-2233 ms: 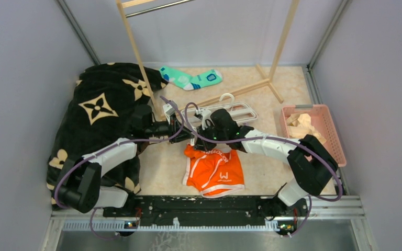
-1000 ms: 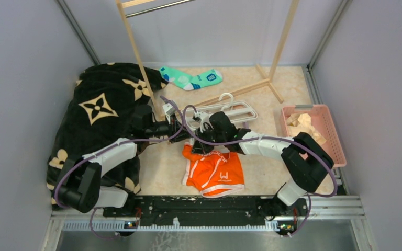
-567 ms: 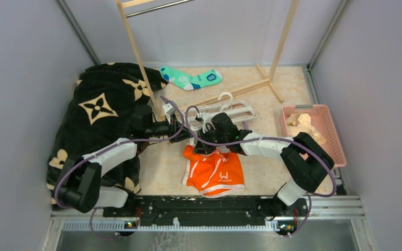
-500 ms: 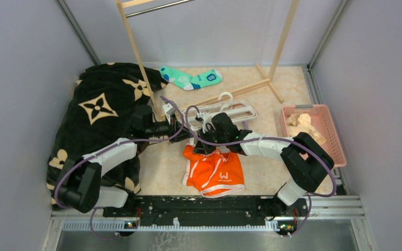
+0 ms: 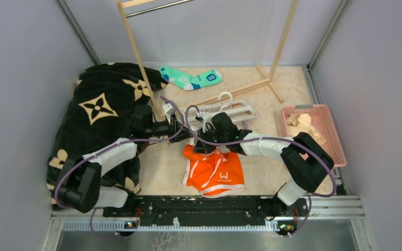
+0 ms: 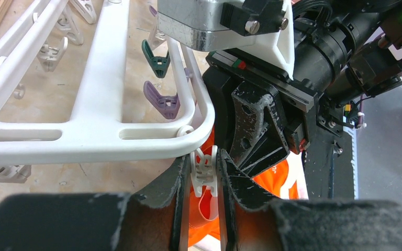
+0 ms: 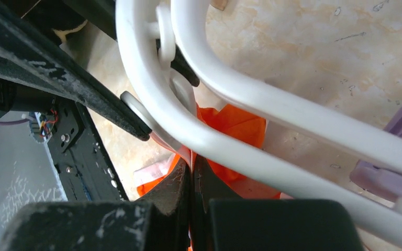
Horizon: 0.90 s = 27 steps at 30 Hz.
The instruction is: Clip the underwear to the hanger
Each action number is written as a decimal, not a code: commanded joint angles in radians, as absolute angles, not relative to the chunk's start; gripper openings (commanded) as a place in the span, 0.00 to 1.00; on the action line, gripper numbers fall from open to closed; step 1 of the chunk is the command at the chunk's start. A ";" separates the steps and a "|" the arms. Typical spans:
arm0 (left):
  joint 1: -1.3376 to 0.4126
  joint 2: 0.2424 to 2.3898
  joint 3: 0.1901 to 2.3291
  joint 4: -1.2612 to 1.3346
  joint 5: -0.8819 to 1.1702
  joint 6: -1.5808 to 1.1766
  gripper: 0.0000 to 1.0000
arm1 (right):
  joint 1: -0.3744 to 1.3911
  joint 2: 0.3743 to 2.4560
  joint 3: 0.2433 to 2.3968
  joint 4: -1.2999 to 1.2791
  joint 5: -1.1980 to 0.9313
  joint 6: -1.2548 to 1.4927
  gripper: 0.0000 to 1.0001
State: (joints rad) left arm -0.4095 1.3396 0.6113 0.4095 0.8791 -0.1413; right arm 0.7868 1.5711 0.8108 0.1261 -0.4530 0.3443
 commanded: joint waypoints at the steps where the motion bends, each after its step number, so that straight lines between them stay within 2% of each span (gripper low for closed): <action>1: -0.426 1.327 0.648 0.457 0.987 -0.144 0.00 | 0.773 1.571 0.856 0.146 -0.413 0.366 0.00; 27: -0.429 1.327 0.647 0.446 0.985 -0.134 0.00 | 0.765 1.554 0.884 0.131 -0.405 0.378 0.00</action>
